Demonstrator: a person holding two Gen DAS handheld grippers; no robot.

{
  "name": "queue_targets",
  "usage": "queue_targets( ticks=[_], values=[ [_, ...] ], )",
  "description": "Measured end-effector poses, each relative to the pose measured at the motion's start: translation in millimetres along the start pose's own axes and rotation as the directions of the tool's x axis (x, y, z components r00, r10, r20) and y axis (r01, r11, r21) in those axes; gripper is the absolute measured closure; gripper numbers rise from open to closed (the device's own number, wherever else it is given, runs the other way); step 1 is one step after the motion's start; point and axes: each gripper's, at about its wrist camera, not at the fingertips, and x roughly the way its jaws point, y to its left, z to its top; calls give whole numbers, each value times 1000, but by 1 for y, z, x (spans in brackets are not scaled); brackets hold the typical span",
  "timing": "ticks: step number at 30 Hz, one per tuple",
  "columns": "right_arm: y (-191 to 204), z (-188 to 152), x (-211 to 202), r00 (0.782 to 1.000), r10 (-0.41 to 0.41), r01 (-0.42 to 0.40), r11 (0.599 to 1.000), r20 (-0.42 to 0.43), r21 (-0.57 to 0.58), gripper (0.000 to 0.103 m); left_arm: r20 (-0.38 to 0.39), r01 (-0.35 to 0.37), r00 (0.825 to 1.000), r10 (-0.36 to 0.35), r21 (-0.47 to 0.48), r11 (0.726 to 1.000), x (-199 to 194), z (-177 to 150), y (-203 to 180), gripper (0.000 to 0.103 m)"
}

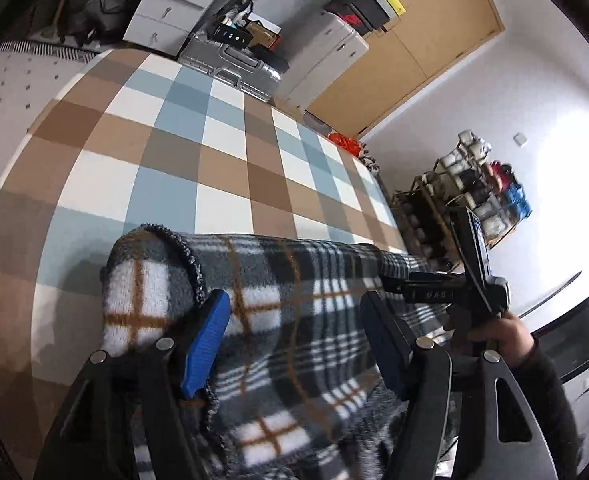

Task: Fold large clothes

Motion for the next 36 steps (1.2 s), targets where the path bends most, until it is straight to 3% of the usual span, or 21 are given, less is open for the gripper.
queue_targets(
  ticks=[5, 8, 11, 14, 16, 18, 19, 21, 24, 26, 29, 31, 34, 36],
  values=[
    [-14, -7, 11, 994, 98, -100, 994, 50, 36, 0, 12, 11, 1000, -11, -44, 999, 4, 1, 18, 41],
    [-21, -12, 1, 987, 145, -147, 989, 68, 16, 0, 16, -8, 1000, 8, -38, 999, 1, -1, 10, 41],
    [-38, -23, -21, 964, 238, -244, 969, 115, 39, 0, 6, -53, 999, 53, 12, 998, 0, -5, 0, 41],
    [-46, -41, -31, 947, 307, -310, 950, 95, 29, 0, 8, -64, 998, 64, 21, 998, 2, -6, 0, 41],
    [-37, -51, -28, 960, 274, -272, 962, 55, -41, 0, 13, -57, 998, 57, 3, 998, 2, -5, 3, 41],
    [-24, -66, -9, 996, 85, -85, 984, -8, -155, 0, 11, -51, 999, 51, -7, 999, 2, -5, 3, 41],
    [-21, -73, -1, 999, 49, -52, 984, -24, -173, 0, 10, -53, 999, 53, -4, 999, 2, -6, 3, 41],
    [-29, -81, -1, 995, 98, -95, 989, 23, -117, 0, 11, -55, 998, 55, 6, 998, 2, -7, 2, 41],
    [-23, -78, -8, 999, 52, -50, 992, 13, -119, 0, 11, -60, 998, 60, 14, 998, 1, -8, 1, 41],
    [-13, -71, -27, 998, 25, -18, 994, 59, -106, 3, 10, -70, 997, 70, 21, 997, 2, -7, 0, 41],
    [15, -56, -59, 977, 146, -134, 987, 153, -84, 2, 13, -87, 996, 87, 25, 996, 4, -7, -2, 41],
    [44, -45, -66, 971, 186, -169, 978, 151, -118, 2, 15, -92, 996, 92, 24, 995, 4, -8, -3, 41],
    [84, -31, -52, 985, 121, -100, 981, 124, -168, 2, 11, -83, 997, 82, 22, 996, 4, -10, -1, 41],
    [98, -27, -25, 997, 48, -37, 985, 62, -168, 2, -2, -73, 997, 73, 28, 997, 4, -11, -1, 41]
  ],
)
